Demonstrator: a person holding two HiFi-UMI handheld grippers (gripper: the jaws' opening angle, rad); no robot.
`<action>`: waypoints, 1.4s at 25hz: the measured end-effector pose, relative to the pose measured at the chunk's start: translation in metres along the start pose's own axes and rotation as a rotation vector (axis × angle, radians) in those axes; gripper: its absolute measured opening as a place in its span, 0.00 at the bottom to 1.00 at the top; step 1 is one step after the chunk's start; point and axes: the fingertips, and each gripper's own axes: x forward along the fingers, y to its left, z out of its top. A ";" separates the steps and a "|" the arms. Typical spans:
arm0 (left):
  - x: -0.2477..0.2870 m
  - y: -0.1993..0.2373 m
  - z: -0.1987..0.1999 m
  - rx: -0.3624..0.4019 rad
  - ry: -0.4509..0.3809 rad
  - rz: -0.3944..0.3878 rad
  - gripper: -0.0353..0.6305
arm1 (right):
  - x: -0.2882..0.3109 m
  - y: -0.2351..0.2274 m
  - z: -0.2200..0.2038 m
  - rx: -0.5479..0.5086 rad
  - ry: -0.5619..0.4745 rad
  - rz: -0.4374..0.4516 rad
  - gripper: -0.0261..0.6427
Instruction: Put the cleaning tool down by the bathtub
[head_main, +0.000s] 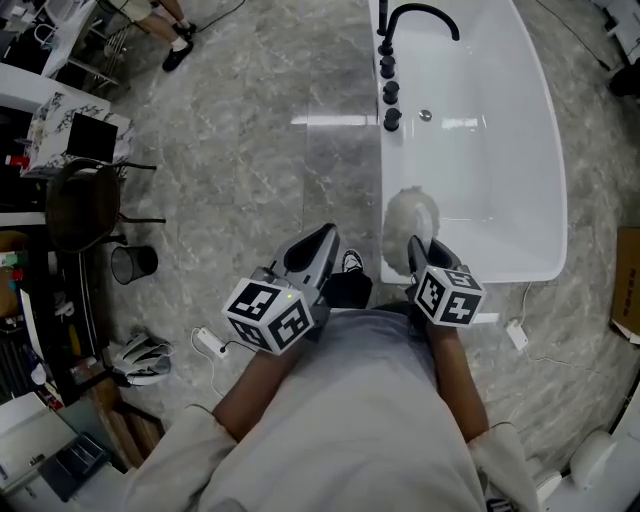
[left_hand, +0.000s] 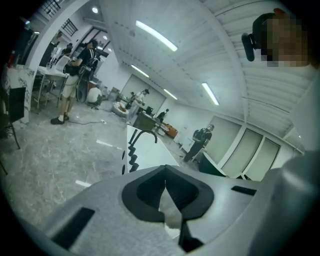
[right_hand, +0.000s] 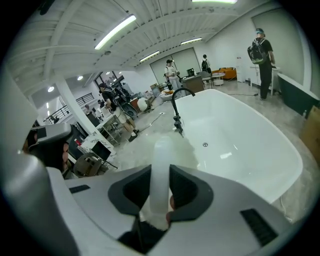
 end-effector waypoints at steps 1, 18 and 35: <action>0.001 0.002 0.001 -0.001 0.002 -0.006 0.06 | 0.003 0.000 -0.001 -0.002 0.006 -0.006 0.17; 0.018 0.021 0.003 -0.008 0.027 -0.039 0.06 | 0.036 -0.007 -0.012 -0.001 0.084 -0.035 0.17; 0.009 0.033 -0.016 -0.082 0.049 0.016 0.06 | 0.051 -0.025 -0.045 0.003 0.188 -0.064 0.17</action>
